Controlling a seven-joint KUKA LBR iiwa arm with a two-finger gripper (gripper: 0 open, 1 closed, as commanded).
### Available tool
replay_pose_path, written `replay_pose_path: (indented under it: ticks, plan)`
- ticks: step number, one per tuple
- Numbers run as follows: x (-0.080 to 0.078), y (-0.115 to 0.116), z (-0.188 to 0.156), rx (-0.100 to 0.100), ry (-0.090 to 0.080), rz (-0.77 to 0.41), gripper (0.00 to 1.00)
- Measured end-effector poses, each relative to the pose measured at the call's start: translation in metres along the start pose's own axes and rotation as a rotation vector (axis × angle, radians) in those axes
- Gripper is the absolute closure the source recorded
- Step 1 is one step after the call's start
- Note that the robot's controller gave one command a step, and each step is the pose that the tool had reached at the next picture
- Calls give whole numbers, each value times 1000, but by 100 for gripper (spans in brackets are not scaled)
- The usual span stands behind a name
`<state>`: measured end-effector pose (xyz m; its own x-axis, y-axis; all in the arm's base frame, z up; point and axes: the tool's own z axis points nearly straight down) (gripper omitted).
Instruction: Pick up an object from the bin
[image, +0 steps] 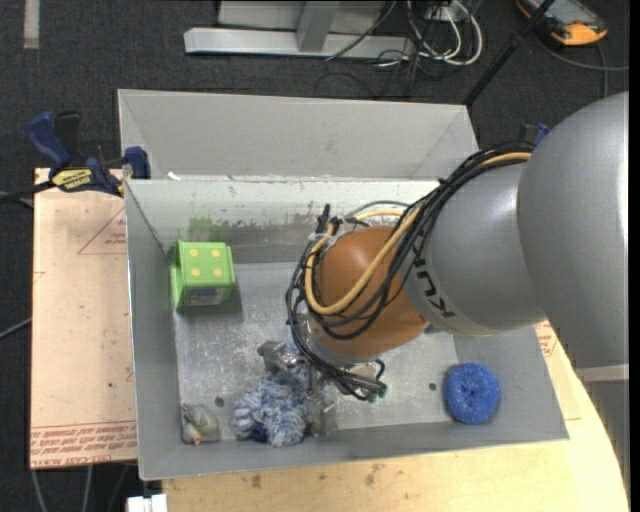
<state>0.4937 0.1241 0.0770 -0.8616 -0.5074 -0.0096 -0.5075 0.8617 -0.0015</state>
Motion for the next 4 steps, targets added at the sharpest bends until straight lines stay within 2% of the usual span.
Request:
replay_pose_path:
  ticks: [1, 2, 3, 4]
  plan:
    - [-2, 1, 17, 4, -10, 115, 0]
    - [-2, 1, 2, 0, -7, 8, 0]
    - [-5, 2, 14, 3, -17, 116, 100]
    - [-5, 2, 14, 3, -17, 116, 100]
